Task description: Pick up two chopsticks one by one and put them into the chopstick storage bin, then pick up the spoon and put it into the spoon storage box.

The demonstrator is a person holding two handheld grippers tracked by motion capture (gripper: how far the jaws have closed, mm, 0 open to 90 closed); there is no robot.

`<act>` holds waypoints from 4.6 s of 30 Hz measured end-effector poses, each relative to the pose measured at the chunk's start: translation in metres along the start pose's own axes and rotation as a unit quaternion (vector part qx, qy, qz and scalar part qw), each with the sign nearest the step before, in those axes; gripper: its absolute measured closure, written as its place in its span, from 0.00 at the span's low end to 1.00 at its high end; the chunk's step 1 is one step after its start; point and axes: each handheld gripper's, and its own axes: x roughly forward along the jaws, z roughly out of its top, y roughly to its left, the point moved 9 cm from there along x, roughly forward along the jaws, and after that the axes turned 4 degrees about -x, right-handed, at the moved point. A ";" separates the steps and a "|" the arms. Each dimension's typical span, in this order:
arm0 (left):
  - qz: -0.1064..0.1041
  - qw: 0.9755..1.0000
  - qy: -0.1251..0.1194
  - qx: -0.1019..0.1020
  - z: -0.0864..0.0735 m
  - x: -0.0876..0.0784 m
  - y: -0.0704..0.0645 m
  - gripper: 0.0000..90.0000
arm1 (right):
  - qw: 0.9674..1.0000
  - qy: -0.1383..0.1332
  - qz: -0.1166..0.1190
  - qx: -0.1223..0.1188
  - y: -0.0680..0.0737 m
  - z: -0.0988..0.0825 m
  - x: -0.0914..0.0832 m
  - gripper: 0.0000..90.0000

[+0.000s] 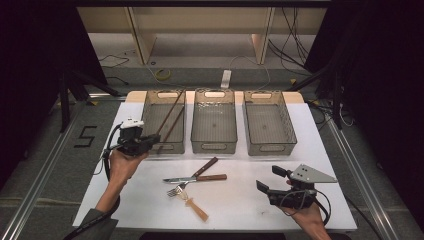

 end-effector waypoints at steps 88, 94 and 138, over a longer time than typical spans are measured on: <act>-0.126 0.970 0.135 0.158 -0.050 -0.004 -0.093 0.17 | 0.999 0.023 0.025 -0.020 0.008 -0.009 0.000 0.25; -0.131 0.963 0.151 0.179 -0.062 -0.006 -0.102 0.17 | 0.999 0.025 0.024 -0.023 0.009 -0.009 0.000 0.25; -0.175 0.879 0.281 0.344 -0.138 0.002 -0.149 0.34 | 0.998 0.044 0.029 -0.040 0.014 -0.012 0.004 0.24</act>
